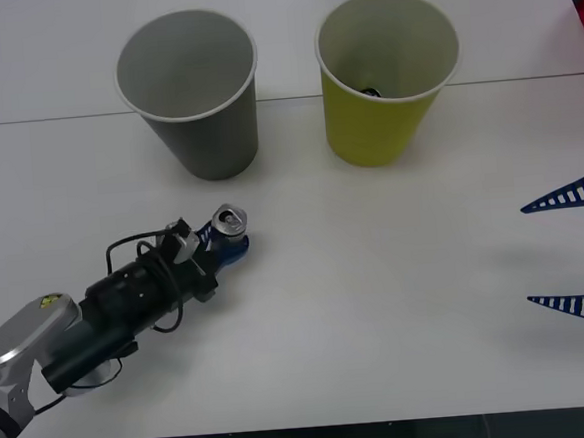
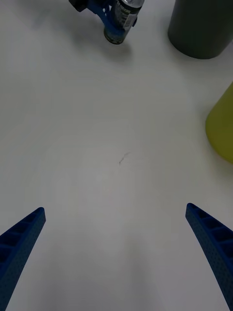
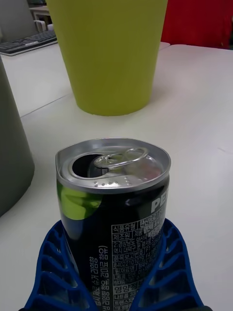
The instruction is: Put the can into the green bin and the plastic bottle into the gray bin
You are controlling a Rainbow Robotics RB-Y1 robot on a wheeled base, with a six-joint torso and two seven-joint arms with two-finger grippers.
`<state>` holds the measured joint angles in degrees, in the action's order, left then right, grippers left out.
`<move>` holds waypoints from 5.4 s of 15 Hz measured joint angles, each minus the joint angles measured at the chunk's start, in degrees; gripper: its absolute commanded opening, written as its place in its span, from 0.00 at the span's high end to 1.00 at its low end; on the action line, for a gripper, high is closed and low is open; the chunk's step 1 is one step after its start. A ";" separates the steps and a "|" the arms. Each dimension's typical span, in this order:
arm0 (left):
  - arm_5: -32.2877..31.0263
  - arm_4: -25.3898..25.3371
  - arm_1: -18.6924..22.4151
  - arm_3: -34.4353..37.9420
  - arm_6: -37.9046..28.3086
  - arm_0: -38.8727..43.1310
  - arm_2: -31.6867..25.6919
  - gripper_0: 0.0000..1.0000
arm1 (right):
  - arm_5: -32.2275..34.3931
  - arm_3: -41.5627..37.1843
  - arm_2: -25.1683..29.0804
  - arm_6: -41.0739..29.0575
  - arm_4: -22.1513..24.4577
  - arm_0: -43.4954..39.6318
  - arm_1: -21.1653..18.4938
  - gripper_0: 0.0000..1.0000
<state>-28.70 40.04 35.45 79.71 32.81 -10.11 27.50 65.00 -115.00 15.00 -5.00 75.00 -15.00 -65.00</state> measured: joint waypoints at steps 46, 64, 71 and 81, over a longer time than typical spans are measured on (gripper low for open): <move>-33.61 76.28 -11.33 -3.58 -115.72 -64.44 3.71 1.00 | 0.00 0.00 0.00 0.00 0.00 0.00 0.00 0.00; -28.10 85.68 -18.94 -19.30 -109.62 -70.47 7.68 0.00 | 0.00 0.00 0.00 0.00 0.00 0.00 0.00 0.00; -37.03 68.96 -10.80 -10.85 -96.42 -65.66 -1.64 0.00 | 0.00 0.00 0.00 0.00 0.00 0.00 0.00 0.00; -37.28 49.55 11.01 21.34 -78.69 -36.20 -12.45 0.00 | 0.00 0.00 0.00 0.00 0.00 0.00 0.00 0.00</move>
<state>-65.98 89.59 46.47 101.05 -45.88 -46.31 15.05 65.00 -115.00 15.00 -5.00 75.00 -15.00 -65.00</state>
